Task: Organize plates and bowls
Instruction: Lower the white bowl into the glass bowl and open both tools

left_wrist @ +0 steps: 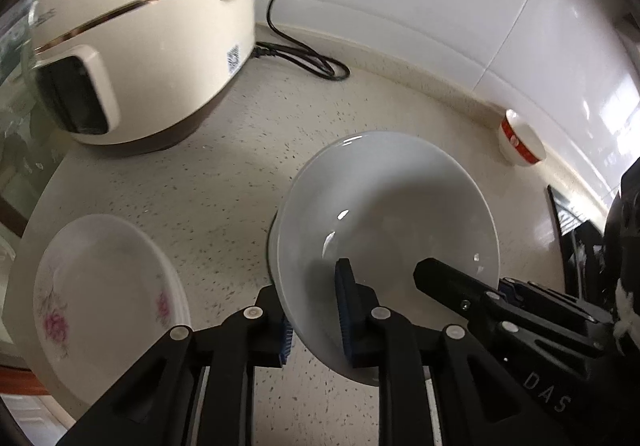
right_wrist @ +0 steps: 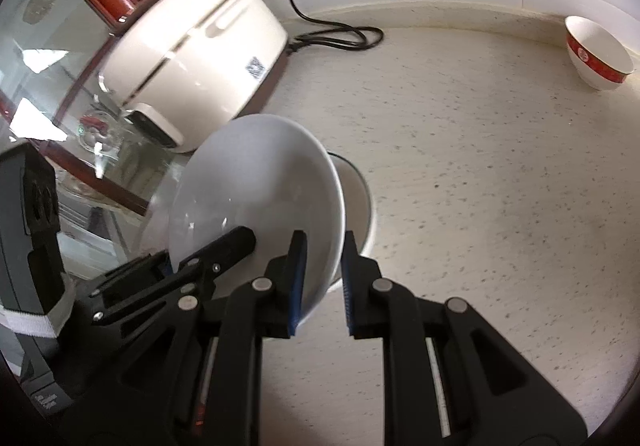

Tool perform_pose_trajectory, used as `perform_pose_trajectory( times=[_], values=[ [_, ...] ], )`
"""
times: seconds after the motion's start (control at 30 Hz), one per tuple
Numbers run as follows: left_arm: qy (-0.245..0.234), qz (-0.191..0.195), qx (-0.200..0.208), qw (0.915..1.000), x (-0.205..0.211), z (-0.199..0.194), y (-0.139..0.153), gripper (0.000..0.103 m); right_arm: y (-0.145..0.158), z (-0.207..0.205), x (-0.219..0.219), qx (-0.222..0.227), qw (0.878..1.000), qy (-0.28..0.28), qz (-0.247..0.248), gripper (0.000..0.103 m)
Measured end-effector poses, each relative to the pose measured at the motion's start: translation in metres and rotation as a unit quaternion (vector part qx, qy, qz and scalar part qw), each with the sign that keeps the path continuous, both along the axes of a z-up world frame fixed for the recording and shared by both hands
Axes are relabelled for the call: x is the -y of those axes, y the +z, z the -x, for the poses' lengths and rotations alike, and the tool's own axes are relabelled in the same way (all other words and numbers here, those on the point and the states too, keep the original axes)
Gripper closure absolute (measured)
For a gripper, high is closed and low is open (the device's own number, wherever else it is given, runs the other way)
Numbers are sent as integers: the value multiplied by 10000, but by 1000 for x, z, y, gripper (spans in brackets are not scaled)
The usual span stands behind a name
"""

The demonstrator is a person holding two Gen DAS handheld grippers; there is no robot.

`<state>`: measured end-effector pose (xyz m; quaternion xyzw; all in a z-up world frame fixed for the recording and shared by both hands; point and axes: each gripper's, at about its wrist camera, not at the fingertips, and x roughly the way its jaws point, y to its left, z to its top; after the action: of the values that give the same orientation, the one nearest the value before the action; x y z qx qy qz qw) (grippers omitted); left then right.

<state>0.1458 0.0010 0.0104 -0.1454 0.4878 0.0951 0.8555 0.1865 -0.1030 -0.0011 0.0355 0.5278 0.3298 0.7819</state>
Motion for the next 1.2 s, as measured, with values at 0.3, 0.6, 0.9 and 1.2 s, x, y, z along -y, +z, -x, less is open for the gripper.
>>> perform_pose_trajectory(
  times=[0.3, 0.6, 0.9, 1.2],
  values=[
    [-134, -181, -206, 9995, 1, -16, -8, 81, -7, -12, -5, -101, 9992, -53, 370, 83],
    [-52, -169, -206, 9996, -3, -15, -8, 78, 3, -12, -7, 106, 9990, -43, 431, 78],
    [120, 207, -180, 9996, -14, -10, -5, 78, -6, -24, 8, -369, 9983, -451, 96, 57],
    [312, 619, -92, 9976, -23, -2, -5, 69, -20, -29, -4, -607, 9978, -260, -56, 53]
  ],
)
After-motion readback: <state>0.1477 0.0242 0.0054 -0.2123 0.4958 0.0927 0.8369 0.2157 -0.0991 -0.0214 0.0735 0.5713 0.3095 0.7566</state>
